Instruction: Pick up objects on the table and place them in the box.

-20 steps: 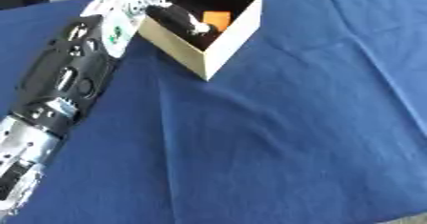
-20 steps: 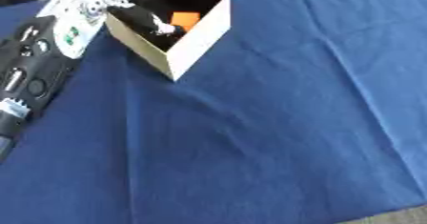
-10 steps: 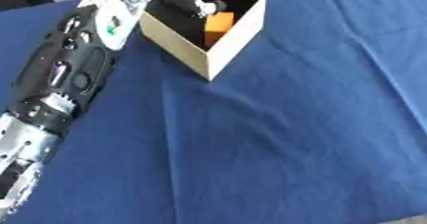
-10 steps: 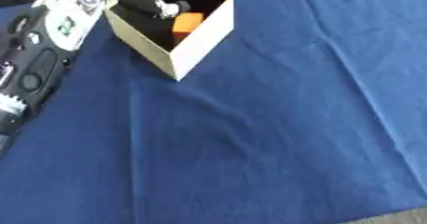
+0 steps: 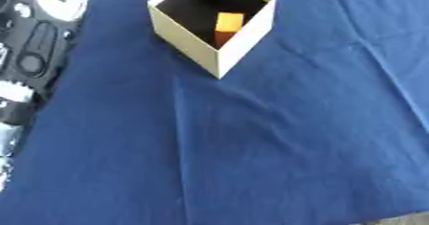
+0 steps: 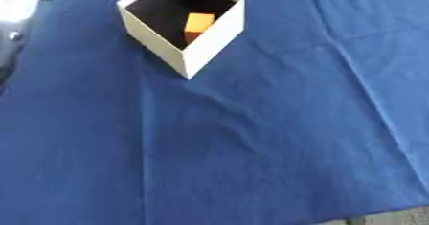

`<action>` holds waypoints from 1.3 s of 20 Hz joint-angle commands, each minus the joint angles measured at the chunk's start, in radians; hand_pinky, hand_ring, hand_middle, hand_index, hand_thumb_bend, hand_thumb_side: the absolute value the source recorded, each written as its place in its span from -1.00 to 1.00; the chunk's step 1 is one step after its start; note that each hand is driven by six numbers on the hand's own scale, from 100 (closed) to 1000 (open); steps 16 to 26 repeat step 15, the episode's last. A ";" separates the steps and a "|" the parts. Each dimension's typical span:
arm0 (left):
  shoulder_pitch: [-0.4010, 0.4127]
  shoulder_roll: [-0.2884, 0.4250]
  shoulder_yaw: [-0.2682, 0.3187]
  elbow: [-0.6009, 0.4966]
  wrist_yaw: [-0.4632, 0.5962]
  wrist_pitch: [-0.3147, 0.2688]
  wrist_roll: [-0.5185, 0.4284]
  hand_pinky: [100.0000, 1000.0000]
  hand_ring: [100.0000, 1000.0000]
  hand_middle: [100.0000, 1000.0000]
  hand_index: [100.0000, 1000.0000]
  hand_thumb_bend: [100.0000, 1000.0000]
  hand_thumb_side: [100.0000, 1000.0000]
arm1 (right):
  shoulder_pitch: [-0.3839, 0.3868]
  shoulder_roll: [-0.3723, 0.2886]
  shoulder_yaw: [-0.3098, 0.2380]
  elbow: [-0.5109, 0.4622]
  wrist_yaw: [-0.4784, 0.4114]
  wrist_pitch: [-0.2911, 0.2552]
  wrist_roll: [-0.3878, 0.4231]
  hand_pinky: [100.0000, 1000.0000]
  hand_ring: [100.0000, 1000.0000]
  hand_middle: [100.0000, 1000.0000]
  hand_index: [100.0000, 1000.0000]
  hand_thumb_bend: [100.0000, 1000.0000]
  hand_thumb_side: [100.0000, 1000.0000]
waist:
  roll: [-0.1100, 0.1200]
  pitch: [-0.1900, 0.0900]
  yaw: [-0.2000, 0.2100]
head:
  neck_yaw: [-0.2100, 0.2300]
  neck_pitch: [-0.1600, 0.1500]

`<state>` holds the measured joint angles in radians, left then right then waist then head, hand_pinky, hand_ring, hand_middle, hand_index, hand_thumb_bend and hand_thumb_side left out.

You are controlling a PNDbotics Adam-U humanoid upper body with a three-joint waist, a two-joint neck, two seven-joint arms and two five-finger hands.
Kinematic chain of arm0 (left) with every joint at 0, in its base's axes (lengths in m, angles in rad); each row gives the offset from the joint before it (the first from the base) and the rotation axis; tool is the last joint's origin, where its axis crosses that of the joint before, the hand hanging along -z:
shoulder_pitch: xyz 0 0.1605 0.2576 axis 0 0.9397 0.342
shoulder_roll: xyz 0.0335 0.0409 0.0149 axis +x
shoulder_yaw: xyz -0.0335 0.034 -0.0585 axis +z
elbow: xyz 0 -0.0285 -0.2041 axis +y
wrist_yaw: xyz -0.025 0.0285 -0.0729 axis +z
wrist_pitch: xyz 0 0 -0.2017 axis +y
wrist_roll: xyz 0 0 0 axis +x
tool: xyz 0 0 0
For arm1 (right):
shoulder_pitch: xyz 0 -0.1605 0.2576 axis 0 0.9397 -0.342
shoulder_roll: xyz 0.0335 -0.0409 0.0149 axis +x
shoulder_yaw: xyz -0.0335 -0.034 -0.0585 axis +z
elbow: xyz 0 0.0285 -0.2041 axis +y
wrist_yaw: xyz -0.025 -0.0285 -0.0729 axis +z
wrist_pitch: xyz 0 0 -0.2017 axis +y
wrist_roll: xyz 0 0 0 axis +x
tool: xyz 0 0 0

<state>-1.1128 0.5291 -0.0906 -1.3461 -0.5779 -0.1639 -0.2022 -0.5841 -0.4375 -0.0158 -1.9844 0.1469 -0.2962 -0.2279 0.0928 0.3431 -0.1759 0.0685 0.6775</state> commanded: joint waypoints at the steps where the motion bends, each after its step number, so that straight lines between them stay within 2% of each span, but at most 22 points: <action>1: 0.035 0.069 0.071 -0.092 0.052 -0.016 0.051 -0.21 0.26 0.40 0.50 -0.52 -0.15 | -0.011 -0.029 -0.011 -0.016 0.008 -0.002 -0.005 0.54 0.39 0.23 0.46 -1.00 0.53 | -0.012 -0.029 0.011 | -0.014 0.010; 4: 0.115 0.086 0.106 -0.172 0.101 -0.016 0.101 -0.21 0.26 0.39 0.49 -0.55 -0.16 | -0.011 -0.031 -0.013 -0.016 0.012 -0.002 -0.009 0.54 0.39 0.23 0.46 -1.00 0.53 | -0.015 -0.029 0.021 | -0.018 0.012; 5: 0.142 0.085 0.112 -0.199 0.117 -0.014 0.117 -0.20 0.25 0.36 0.45 -0.66 -0.19 | -0.011 -0.030 -0.012 -0.016 0.012 -0.002 -0.009 0.54 0.39 0.23 0.46 -1.00 0.53 | -0.018 -0.028 0.025 | -0.021 0.012; 9: 0.243 0.056 0.186 -0.300 0.180 -0.040 0.179 -0.18 0.24 0.33 0.41 -0.76 -0.21 | -0.009 -0.032 -0.018 -0.016 0.016 -0.002 -0.015 0.54 0.39 0.23 0.46 -1.00 0.53 | -0.035 -0.021 0.049 | -0.040 0.011; 14: 0.374 0.001 0.225 -0.431 0.260 -0.063 0.260 -0.17 0.22 0.32 0.40 -0.90 -0.12 | 0.000 -0.036 -0.024 -0.016 0.020 -0.005 -0.024 0.54 0.38 0.23 0.46 -1.00 0.53 | -0.053 -0.018 0.077 | -0.057 0.008; 15: 0.400 -0.007 0.227 -0.457 0.276 -0.062 0.276 -0.17 0.21 0.33 0.41 -0.99 -0.07 | 0.002 -0.038 -0.025 -0.016 0.020 -0.006 -0.025 0.54 0.38 0.23 0.46 -1.00 0.53 | -0.055 -0.019 0.081 | -0.058 0.009; 26: 0.400 -0.007 0.227 -0.457 0.276 -0.062 0.276 -0.17 0.21 0.33 0.41 -0.99 -0.07 | 0.002 -0.038 -0.025 -0.016 0.020 -0.006 -0.025 0.54 0.38 0.23 0.46 -1.00 0.53 | -0.055 -0.019 0.081 | -0.058 0.009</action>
